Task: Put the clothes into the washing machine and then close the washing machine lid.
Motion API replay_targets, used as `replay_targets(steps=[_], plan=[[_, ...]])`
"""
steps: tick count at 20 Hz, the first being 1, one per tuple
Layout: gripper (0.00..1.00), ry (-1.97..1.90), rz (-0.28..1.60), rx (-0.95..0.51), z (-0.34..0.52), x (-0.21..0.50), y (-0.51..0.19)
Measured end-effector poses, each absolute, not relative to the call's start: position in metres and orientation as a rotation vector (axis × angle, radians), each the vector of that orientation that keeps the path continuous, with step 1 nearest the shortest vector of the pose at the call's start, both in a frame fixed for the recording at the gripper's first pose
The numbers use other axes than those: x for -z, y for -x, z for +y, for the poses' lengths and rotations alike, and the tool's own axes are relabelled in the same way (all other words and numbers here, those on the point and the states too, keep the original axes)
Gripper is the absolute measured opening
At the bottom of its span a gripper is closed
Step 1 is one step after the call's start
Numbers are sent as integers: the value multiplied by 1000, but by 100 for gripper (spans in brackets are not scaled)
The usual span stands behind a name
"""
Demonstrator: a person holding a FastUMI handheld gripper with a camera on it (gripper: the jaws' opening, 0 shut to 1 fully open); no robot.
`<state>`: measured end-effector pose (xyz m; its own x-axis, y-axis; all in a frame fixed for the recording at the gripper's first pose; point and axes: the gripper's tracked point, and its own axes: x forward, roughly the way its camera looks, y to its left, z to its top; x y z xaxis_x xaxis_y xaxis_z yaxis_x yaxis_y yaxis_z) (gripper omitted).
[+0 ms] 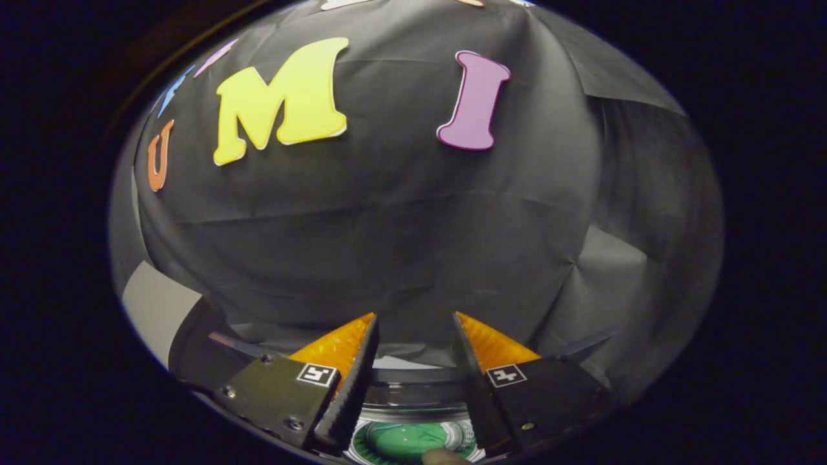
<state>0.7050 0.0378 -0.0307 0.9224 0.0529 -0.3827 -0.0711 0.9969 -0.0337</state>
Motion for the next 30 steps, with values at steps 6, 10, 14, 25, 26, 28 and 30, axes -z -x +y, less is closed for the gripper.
replay_targets(steps=[6, 10, 14, 25, 26, 28, 30], plan=[[71, 32, 283, -58, 39, 26, -707], [71, 34, 222, -48, 37, 23, -705], [71, 28, 203, -46, 37, 23, -698], [71, 19, 170, -56, 32, 25, -667], [71, 21, 161, -57, 32, 25, -663], [71, 21, 156, -55, 31, 26, -656], [71, 20, 158, -52, 31, 28, -652]])
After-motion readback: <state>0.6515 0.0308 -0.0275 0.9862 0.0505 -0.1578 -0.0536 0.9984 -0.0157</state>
